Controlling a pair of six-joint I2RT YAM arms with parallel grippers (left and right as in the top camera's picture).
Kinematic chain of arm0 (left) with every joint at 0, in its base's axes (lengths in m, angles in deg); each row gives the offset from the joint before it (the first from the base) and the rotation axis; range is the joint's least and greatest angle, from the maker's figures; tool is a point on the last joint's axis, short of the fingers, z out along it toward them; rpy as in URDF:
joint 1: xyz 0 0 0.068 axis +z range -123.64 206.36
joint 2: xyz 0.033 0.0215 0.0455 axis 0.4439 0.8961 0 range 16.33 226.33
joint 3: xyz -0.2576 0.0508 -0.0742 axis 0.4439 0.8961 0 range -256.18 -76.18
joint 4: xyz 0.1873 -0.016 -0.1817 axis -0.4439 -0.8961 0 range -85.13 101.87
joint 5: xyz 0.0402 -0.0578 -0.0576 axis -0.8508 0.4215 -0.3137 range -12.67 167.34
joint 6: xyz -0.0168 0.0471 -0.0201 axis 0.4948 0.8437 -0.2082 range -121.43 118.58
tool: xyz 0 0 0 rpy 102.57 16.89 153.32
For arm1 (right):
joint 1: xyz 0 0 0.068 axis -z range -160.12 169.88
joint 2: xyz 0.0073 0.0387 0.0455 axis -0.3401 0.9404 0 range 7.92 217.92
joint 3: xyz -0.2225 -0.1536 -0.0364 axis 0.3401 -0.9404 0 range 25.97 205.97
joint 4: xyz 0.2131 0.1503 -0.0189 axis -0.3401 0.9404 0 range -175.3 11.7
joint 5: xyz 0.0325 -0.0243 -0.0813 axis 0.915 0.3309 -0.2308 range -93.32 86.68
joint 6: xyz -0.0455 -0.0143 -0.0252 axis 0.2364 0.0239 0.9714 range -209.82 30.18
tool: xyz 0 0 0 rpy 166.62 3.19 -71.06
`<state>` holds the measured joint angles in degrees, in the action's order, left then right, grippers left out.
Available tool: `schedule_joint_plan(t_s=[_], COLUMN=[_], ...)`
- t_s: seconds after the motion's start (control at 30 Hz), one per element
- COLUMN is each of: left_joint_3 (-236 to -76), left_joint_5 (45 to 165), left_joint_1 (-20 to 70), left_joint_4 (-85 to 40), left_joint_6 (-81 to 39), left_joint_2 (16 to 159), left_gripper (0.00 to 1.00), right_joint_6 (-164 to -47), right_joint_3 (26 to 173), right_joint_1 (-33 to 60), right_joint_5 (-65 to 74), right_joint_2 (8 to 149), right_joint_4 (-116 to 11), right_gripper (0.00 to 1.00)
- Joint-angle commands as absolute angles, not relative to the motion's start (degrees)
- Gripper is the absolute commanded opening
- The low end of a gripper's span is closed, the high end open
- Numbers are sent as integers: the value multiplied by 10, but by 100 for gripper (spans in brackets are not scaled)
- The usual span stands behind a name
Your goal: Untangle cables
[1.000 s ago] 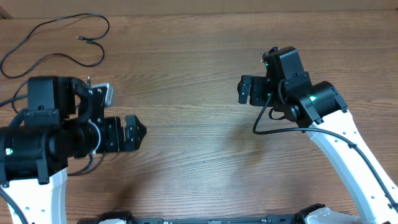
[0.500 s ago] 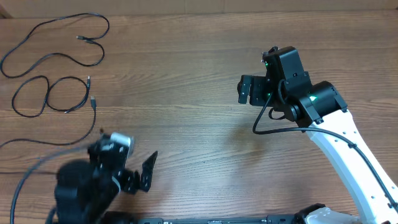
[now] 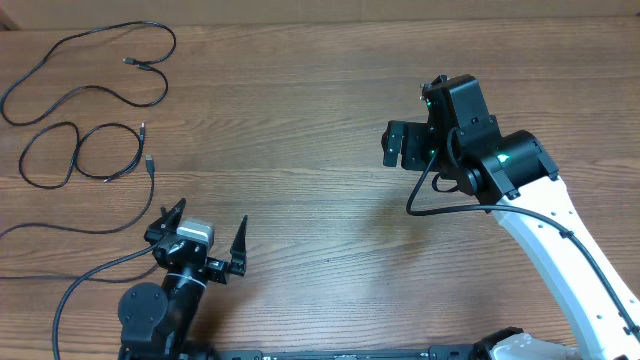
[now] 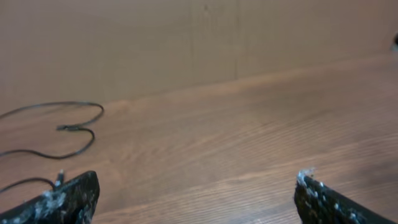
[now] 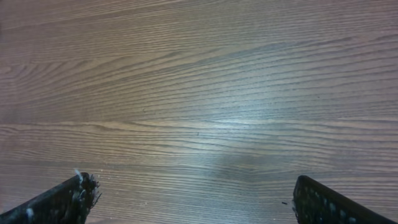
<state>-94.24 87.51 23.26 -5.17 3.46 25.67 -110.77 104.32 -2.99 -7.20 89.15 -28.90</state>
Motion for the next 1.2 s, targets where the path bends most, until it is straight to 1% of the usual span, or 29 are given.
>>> schedule_joint_plan(t_s=[0.0, 0.2, 0.33, 0.57, 0.7, 0.83, 1.03, 1.17], left_joint_3=[-903, -846, -805, -798, -764, -765, -765, -765], left_joint_5=[865, 857, 859, 830, 827, 813, 783, 775], left_joint_1=[250, 286, 289, 290, 290, 290, 290, 290], left_joint_4=[-19, 59, 134, 173, 265, 250, 72, 73], left_joint_6=[33, 15, 9, 12, 16, 16, 12, 13], left_joint_2=[221, 179, 165, 165, 165, 165, 165, 165], left_gripper=[100, 100, 99, 100, 100, 100, 100, 100], right_joint_6=[-1108, -1108, -1108, -1108, -1108, -1108, -1108, -1108], right_joint_3=[1050, 1050, 1050, 1050, 1050, 1050, 1050, 1050], right_joint_1=[-29, -29, -29, -29, -29, -29, -29, -29], right_joint_5=[-80, -80, -80, -80, -80, -80, -80, -80], right_joint_2=[891, 891, 891, 891, 891, 891, 891, 891], right_joint_4=[-292, -292, -292, -292, -292, -292, -292, -292], right_gripper=[100, 100, 100, 100, 100, 100, 100, 100])
